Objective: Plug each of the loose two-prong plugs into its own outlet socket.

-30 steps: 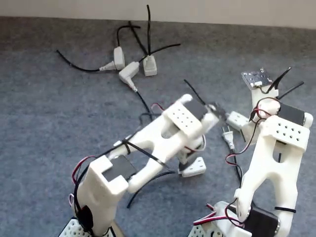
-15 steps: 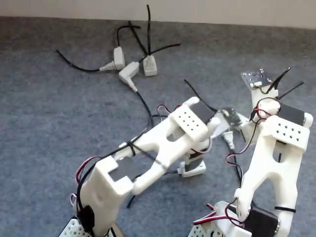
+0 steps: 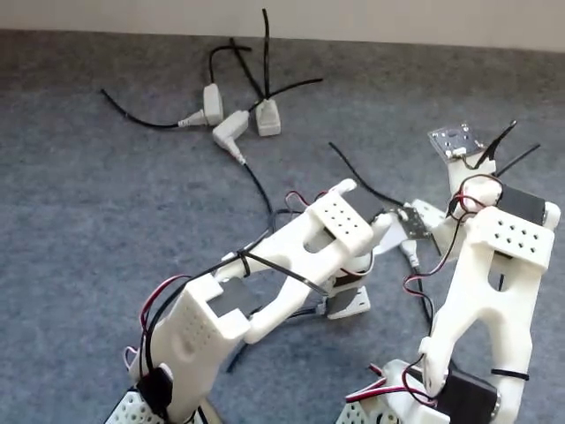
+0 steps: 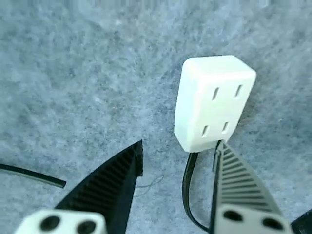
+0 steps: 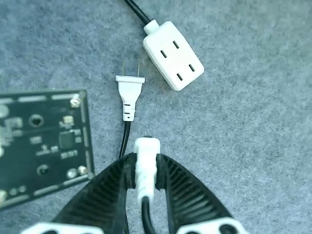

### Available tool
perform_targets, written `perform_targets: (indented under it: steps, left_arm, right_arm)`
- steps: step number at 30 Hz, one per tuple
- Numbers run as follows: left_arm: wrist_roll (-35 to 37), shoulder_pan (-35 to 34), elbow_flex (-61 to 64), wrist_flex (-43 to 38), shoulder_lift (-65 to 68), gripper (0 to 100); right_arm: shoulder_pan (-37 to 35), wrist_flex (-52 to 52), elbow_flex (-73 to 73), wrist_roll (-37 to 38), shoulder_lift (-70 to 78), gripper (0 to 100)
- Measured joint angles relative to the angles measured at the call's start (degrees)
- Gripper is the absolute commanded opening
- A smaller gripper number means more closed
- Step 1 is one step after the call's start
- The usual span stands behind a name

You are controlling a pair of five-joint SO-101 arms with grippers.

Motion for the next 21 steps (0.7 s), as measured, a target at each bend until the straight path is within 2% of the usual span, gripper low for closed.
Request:
perform_targets:
  steps: [7,11,15,21]
  left_arm:
    - [2.1,-0.6,-6.9,4.7,-1.4,23]
    - [1.4,-0.7,-7.4,6.6,-3.5,29]
    - [0.3,0.3,-6.3,6.5,-3.7,29]
    - [-1.8,0.6,-4.8,1.3,-1.1,29]
  right_arm:
    - [0.3,0.0,-0.2,0.0,0.0,0.8]
    - [0.4,-0.7,-0.2,0.0,-0.2,0.8]
    - [1.6,-2.5,0.0,0.2,-0.2,0.8]
    - [3.0,-4.0,0.0,0.2,-0.1,0.8]
